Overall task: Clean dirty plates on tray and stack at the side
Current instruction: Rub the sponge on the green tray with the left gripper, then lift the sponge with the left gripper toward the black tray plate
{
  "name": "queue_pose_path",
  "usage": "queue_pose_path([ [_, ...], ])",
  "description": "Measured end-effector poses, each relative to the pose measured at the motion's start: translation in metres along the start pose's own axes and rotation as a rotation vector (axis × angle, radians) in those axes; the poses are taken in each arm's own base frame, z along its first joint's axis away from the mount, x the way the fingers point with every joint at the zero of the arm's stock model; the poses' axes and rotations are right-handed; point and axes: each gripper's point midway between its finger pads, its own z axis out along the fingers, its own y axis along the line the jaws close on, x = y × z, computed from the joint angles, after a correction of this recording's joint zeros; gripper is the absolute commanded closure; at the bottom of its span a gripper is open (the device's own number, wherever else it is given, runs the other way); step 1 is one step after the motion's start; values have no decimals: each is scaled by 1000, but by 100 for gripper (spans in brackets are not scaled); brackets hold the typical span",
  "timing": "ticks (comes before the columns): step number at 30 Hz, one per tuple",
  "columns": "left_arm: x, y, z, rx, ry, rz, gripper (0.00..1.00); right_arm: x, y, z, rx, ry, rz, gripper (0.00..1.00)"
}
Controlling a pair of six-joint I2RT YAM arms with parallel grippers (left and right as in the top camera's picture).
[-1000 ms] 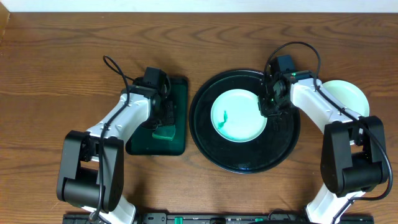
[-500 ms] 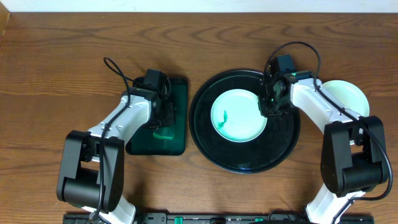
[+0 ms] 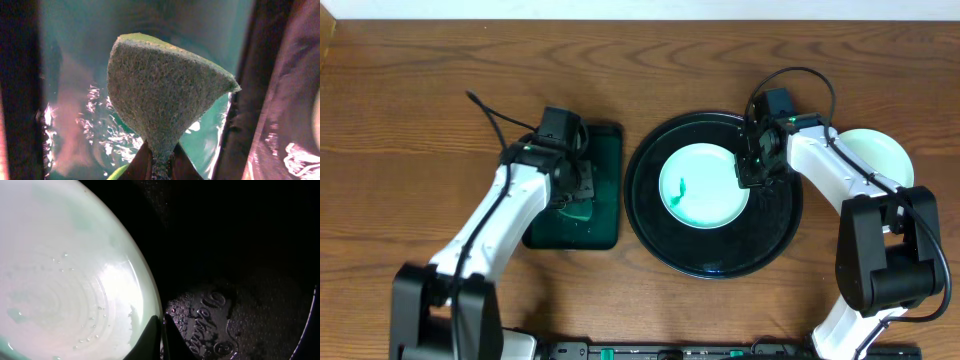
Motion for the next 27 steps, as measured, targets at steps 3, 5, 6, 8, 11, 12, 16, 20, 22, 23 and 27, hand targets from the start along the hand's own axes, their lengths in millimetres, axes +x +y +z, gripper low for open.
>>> queue_pose_path([
  [3, -5, -2, -13, 10, -39, 2, 92, 0, 0, 0, 0, 0, 0, 96],
  [5, -4, -2, -17, 12, -45, 2, 92, 0, 0, 0, 0, 0, 0, 96],
  [6, -4, -2, -18, 13, -48, 2, 93, 0, 0, 0, 0, 0, 0, 96],
  [8, -4, -2, -19, 14, -50, 2, 93, 0, 0, 0, 0, 0, 0, 96],
  [11, -4, -2, -19, 14, -50, 2, 93, 0, 0, 0, 0, 0, 2, 99],
  [12, -4, -2, -19, 14, -50, 2, 93, 0, 0, 0, 0, 0, 0, 99],
  [16, -4, -2, -19, 13, -49, 3, 93, 0, 0, 0, 0, 0, 0, 99],
  [20, -4, -2, -19, 13, -48, 3, 93, 0, 0, 0, 0, 0, 0, 99],
  [22, -4, -2, -19, 13, -48, 3, 93, 0, 0, 0, 0, 0, 0, 99],
  [23, -4, -2, -19, 13, -48, 3, 93, 0, 0, 0, 0, 0, 0, 99],
  [27, -4, -2, -19, 13, -48, 3, 93, 0, 0, 0, 0, 0, 12, 99],
])
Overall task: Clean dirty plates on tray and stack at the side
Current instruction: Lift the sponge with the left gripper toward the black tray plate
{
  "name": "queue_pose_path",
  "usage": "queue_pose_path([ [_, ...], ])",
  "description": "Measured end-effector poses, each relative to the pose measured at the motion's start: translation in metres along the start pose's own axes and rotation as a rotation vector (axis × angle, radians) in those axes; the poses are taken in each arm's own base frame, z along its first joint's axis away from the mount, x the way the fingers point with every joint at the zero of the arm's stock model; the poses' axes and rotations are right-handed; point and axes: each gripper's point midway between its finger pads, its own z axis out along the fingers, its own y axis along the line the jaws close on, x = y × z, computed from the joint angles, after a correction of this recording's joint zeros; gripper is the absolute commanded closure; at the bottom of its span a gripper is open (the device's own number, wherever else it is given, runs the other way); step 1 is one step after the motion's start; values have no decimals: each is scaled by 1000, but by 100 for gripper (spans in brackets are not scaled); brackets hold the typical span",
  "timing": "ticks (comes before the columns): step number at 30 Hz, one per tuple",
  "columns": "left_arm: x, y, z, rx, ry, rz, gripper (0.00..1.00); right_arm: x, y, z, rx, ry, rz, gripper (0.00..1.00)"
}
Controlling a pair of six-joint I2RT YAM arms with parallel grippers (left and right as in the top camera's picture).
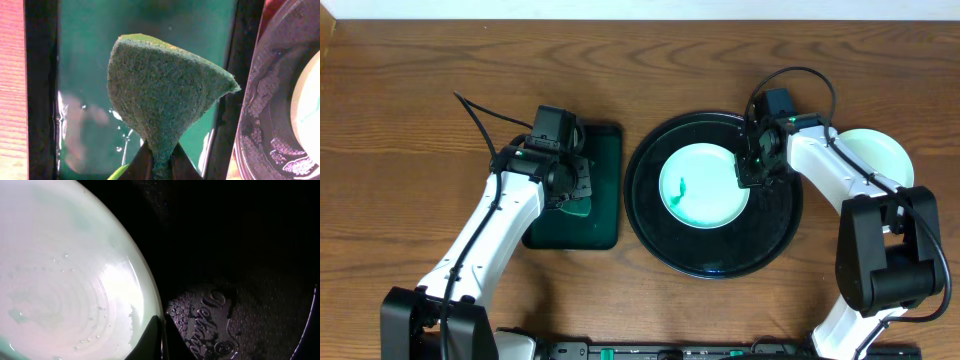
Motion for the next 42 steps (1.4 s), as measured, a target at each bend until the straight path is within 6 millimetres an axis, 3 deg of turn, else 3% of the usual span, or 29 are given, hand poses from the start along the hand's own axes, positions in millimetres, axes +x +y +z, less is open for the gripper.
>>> queue_pose_path([
  [18, 3, 8, -2, -40, 14, -60, 93, 0, 0, 0, 0, 0, 7, 99],
  [26, -23, 20, -46, -69, -8, -133, 93, 0, 0, 0, 0, 0, 7, 99],
  [33, -16, 22, -42, -82, 29, -134, 93, 0, 0, 0, 0, 0, 8, 99],
  [38, -9, 25, -29, -97, 72, -124, 93, -1, 0, 0, 0, -2, 39, 99],
  [42, -17, 23, -24, -88, 46, -119, 92, -1, 0, 0, -1, -3, 68, 99],
])
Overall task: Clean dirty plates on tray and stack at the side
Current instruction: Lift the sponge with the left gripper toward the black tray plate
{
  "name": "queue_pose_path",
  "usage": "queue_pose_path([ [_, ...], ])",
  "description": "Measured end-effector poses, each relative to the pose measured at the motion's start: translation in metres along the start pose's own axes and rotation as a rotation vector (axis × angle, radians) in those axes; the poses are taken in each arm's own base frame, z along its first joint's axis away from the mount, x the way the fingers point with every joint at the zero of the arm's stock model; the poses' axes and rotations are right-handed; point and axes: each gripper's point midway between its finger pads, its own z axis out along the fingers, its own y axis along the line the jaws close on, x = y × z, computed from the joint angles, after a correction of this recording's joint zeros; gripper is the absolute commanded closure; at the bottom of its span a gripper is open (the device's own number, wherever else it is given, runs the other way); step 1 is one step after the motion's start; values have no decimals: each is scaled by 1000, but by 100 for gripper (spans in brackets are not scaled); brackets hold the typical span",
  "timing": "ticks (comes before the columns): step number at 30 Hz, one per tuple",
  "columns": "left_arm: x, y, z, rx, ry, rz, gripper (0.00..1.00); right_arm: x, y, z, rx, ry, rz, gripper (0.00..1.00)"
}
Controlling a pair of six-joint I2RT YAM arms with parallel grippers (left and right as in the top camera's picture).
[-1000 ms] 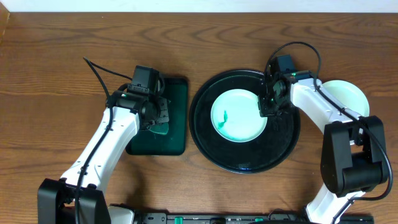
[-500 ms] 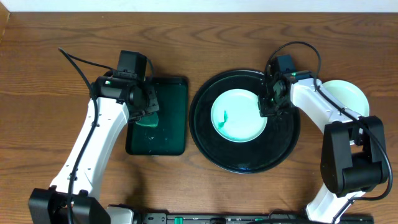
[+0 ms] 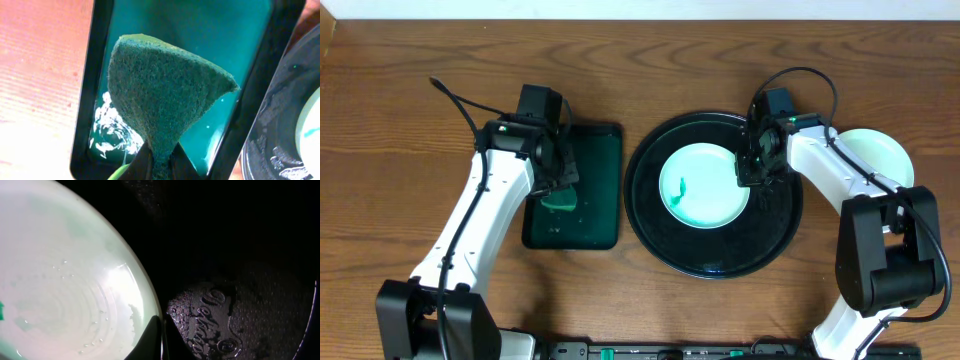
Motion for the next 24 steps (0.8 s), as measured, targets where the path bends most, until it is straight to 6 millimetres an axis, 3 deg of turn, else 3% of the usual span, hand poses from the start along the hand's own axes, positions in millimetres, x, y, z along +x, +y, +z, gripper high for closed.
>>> queue_pose_path([
  [9, -7, -15, 0, 24, -46, 111, 93, 5, 7, 0, -43, 25, 50, 99],
  [11, -7, -19, 0, 28, -49, 131, 93, 6, 11, 0, -67, 31, 53, 77],
  [13, -6, -21, -1, 31, -52, 146, 93, 5, 14, -1, -83, 30, 59, 70],
  [22, -7, -22, -1, 32, -56, 148, 93, -20, 19, 1, -105, -81, 41, 83],
  [24, -7, -22, -1, 33, -57, 148, 93, -22, 19, 5, -109, -99, 37, 99],
])
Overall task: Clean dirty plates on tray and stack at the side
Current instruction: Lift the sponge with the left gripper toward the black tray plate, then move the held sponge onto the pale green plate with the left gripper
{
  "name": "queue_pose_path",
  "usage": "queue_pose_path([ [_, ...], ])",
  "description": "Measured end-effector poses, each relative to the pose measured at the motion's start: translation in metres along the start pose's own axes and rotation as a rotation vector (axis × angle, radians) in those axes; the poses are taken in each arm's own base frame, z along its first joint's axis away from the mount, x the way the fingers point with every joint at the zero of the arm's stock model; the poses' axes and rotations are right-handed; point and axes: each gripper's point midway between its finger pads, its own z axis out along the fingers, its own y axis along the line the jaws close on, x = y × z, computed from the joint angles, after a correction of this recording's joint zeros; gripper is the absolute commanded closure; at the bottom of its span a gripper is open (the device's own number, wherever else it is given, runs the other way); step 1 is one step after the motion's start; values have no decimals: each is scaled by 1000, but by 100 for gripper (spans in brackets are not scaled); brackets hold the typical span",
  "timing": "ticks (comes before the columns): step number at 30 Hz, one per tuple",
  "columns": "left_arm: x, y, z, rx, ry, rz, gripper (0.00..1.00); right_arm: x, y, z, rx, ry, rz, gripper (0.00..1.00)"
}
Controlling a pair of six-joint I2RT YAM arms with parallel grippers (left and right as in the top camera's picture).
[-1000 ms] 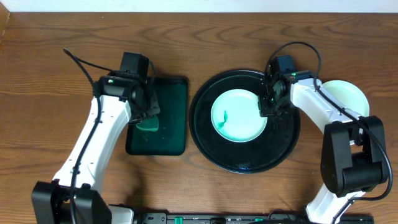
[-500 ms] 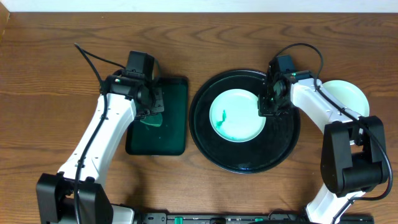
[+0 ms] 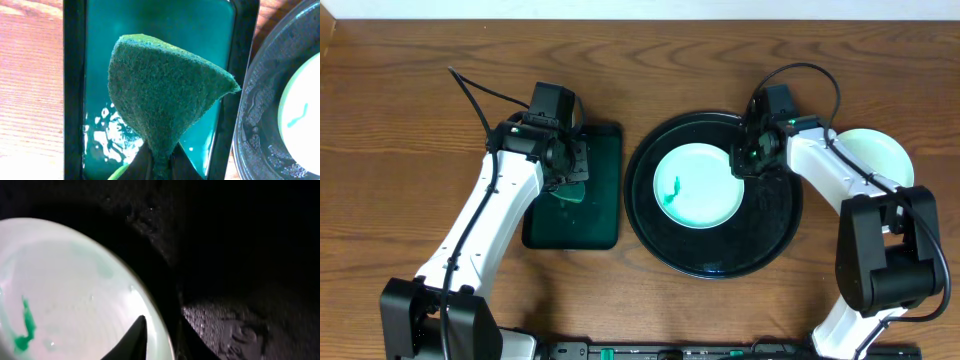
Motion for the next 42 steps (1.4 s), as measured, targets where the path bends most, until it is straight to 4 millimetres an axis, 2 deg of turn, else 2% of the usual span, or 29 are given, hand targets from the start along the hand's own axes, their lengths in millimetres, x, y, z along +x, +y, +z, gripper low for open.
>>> queue_pose_path([
  [3, 0, 0, 0, 0, -1, 0, 93, 10, -3, 6, 0, 21, -1, 99],
  [14, -1, 0, 0, 1, -3, 0, 93, 27, -4, 2, 17, 88, 104, 99],
  [30, -1, 0, -2, -1, -2, -24, 93, 27, -2, 3, 12, 86, 51, 99],
  [34, 1, 9, -3, -50, 3, -42, 93, 27, -2, 3, 11, 86, 41, 99],
  [42, -9, 10, -10, -67, -29, -55, 93, 27, -2, 3, 11, 87, 38, 99],
])
